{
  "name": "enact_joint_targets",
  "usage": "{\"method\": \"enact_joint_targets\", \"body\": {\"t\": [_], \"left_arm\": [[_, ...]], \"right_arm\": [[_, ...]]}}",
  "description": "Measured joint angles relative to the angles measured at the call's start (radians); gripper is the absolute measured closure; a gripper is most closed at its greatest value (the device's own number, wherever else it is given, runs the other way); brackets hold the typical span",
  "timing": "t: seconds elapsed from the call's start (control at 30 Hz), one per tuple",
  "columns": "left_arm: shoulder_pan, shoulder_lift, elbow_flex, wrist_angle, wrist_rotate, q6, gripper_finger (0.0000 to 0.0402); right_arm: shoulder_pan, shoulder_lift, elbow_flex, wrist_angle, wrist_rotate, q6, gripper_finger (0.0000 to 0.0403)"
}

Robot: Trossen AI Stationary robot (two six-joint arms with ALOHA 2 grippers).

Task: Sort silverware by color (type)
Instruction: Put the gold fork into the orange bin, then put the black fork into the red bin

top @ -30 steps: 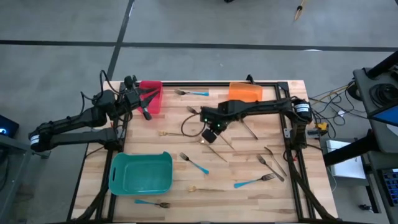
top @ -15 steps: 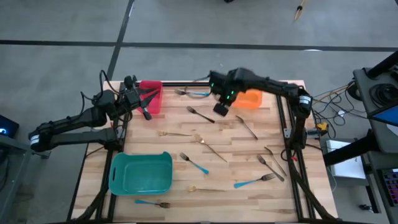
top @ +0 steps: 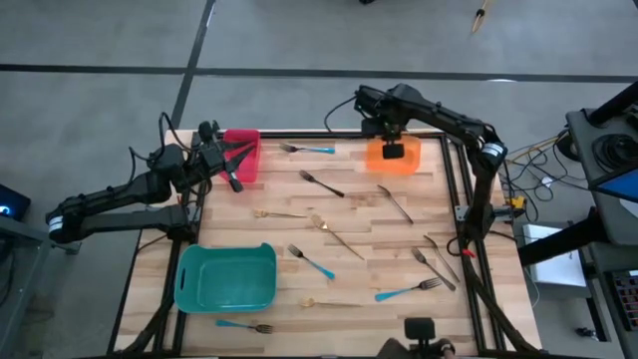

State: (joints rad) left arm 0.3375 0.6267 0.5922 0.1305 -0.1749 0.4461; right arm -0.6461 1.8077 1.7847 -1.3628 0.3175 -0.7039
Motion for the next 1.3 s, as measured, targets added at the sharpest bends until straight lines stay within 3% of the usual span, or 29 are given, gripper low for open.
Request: {"method": "enact_joint_targets", "body": {"t": [0.4, 1.03, 1.3], "left_arm": [[0.0, 0.0, 0.0, 0.0, -0.002, 0.002, 0.0364], [0.0, 0.0, 0.0, -0.007, -0.002, 0.009, 0.0364], [0.0, 0.0, 0.0, -0.006, -0.002, 0.01, 0.0364]], "right_arm": [[-0.029, 0.126, -0.017, -0.029, -0.002, -0.025, 0.0391], [-0.031, 0.283, -0.018, -0.036, 0.095, 0.029, 0.0389], [-0.031, 0.282, -0.018, -0.034, 0.095, 0.077, 0.0355]]}}
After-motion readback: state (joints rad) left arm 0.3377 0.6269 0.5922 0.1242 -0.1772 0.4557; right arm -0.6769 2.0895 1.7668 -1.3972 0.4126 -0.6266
